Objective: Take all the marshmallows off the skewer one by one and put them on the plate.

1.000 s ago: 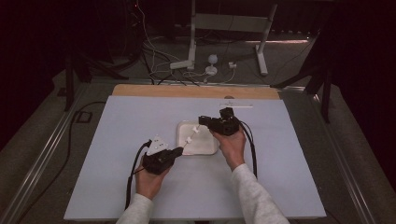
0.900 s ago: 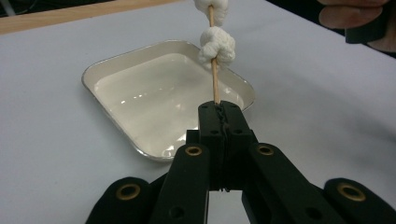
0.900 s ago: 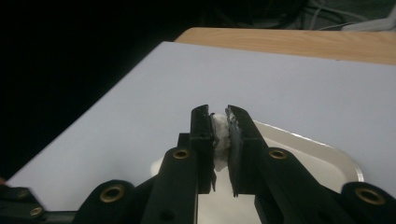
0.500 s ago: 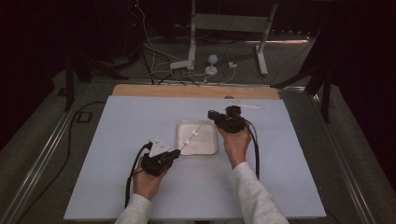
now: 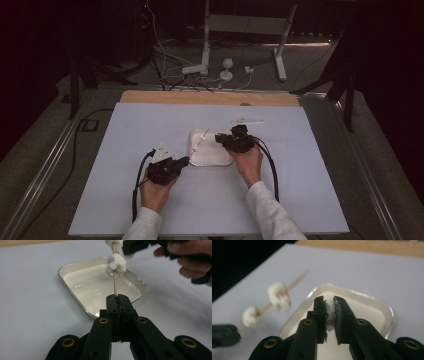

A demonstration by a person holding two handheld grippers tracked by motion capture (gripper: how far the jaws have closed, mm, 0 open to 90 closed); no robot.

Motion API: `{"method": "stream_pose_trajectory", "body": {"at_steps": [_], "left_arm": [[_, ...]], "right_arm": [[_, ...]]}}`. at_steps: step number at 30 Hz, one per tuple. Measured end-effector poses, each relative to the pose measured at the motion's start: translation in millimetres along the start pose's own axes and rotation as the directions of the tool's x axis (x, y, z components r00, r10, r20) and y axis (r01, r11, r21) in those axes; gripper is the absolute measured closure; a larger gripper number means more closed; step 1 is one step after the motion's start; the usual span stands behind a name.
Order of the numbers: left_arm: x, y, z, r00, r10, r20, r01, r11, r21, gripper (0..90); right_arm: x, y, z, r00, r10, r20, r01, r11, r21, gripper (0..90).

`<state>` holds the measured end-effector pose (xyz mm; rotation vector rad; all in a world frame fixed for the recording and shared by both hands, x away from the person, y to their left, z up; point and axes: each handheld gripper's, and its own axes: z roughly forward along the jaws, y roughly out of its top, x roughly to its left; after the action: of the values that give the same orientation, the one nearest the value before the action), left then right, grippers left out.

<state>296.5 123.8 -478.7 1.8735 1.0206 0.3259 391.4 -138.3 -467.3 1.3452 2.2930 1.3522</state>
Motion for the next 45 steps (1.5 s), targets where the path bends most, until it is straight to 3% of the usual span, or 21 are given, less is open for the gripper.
{"method": "stream_pose_trajectory", "body": {"at_steps": [8, 9, 11, 12, 14, 20, 29, 37, 40, 41, 42, 44, 45], "left_arm": [[-0.8, -0.4, 1.8, 1.0, 0.004, -0.003, -0.004, 1.0, 0.007, 90.0], [-0.8, -0.5, 1.9, 1.0, 0.005, -0.002, -0.005, 1.0, 0.008, 90.0], [-0.8, -0.6, 2.1, 1.0, 0.007, -0.005, -0.007, 0.9999, 0.009, 90.0], [-0.7, -0.6, 2.1, 1.0, 0.007, -0.005, -0.007, 0.9999, 0.009, 90.0], [-0.2, -0.8, 2.1, 0.9999, 0.007, -0.009, -0.007, 0.9999, 0.009, 90.0], [0.8, -0.8, 1.5, 0.9999, 0.004, -0.013, -0.004, 1.0, 0.004, 90.0], [-0.2, -0.8, 1.7, 0.9999, 0.007, -0.014, -0.007, 1.0, 0.0, 90.0], [-3.3, -0.1, 1.7, 0.9999, 0.013, 0.002, -0.013, 0.9998, -0.012, 90.0], [-4.8, -0.1, 2.1, 0.9998, 0.018, 0.01, -0.018, 0.9997, -0.016, 90.0], [-5.2, 0.0, 2.1, 0.9997, 0.019, 0.014, -0.019, 0.9997, -0.016, 90.0], [-5.7, 0.1, 2.1, 0.9996, 0.021, 0.019, -0.021, 0.9996, -0.019, 90.0], [-6.5, 0.2, 2.1, 0.9994, 0.027, 0.022, -0.027, 0.9993, -0.024, 90.0], [-6.7, 0.2, 2.0, 0.9992, 0.03, 0.027, -0.029, 0.9992, -0.028, 90.0]], "right_arm": [[-0.7, -10.2, 12.7, 1.0, -0.003, 0.0, 0.003, 0.998, 0.064, 73.6], [-2.7, -13.2, 14.9, 0.9999, 0.004, 0.01, -0.005, 0.997, 0.079, 65.0], [-4.2, -15.7, 16.3, 0.9997, 0.009, 0.024, -0.011, 0.996, 0.091, 57.1], [-4.2, -15.7, 16.3, 0.9997, 0.009, 0.024, -0.011, 0.996, 0.091, 57.1], [-4.9, -16.9, 15.8, 0.9992, 0.013, 0.039, -0.016, 0.996, 0.092, 49.0], [-1.4, -11.3, 4.3, 0.9995, 0.029, 0.009, -0.03, 0.998, 0.059, 28.0], [8.2, -3.4, -7.6, 0.9988, 0.023, -0.043, -0.022, 1.0, 0.017, 17.5], [14.6, 5.4, -8.6, 0.9931, 0.04, -0.11, -0.041, 0.999, -0.011, 18.3], [15.7, 7.9, -6.3, 0.9887, 0.059, -0.138, -0.061, 0.998, -0.012, 27.3], [15.1, 9.1, -3.8, 0.9828, 0.077, -0.168, -0.08, 0.997, -0.012, 33.1], [15.1, 9.1, -3.8, 0.9828, 0.077, -0.168, -0.08, 0.997, -0.012, 33.1], [13.5, 9.9, -0.4, 0.9686, 0.116, -0.22, -0.121, 0.993, -0.008, 44.6], [13.5, 9.9, -0.4, 0.9686, 0.116, -0.22, -0.121, 0.993, -0.008, 44.6]]}}
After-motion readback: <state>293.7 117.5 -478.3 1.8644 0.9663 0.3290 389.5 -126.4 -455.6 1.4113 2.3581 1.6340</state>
